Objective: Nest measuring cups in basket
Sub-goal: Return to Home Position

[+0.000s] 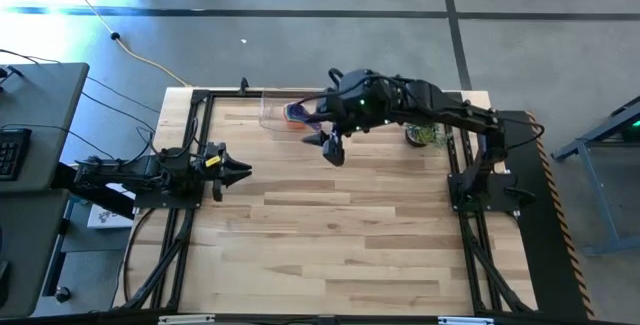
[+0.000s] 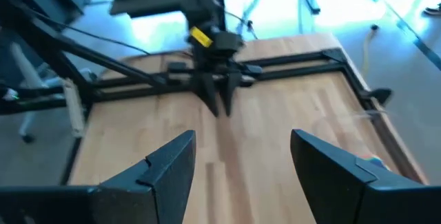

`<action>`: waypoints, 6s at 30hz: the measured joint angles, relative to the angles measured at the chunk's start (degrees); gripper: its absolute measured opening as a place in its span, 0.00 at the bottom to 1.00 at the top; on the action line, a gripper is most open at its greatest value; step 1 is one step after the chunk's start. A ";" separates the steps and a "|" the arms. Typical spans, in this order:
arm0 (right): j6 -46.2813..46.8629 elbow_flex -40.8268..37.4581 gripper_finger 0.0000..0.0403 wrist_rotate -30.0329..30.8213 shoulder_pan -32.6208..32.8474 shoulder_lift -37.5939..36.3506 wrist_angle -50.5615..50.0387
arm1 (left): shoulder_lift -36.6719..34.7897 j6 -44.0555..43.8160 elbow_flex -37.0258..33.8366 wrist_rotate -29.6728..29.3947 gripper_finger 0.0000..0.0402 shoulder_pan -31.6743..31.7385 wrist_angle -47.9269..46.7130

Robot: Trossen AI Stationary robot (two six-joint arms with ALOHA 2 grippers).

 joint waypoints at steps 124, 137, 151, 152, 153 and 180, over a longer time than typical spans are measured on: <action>-5.14 0.02 0.57 -25.61 6.43 -16.11 -3.66 | 0.02 -0.02 0.04 0.00 0.21 0.00 -0.02; -5.15 0.00 0.57 -25.54 6.45 -14.61 -3.66 | 0.00 -0.02 0.04 0.00 0.21 -0.01 -0.02; -3.16 0.00 0.57 -25.31 6.45 -13.66 -4.55 | 0.02 -0.01 0.04 0.00 0.21 0.00 -0.02; -3.21 0.00 0.57 -25.33 6.45 -13.64 -4.55 | 0.00 -0.02 0.04 0.00 0.21 -0.01 -0.02; -3.43 0.00 0.57 -25.33 6.45 -13.64 -4.55 | 0.02 -0.02 0.04 0.00 0.21 -0.01 -0.01; -3.69 0.00 0.57 -25.42 6.52 -13.64 -7.18 | 0.02 -0.02 0.04 0.00 0.21 -0.02 -0.02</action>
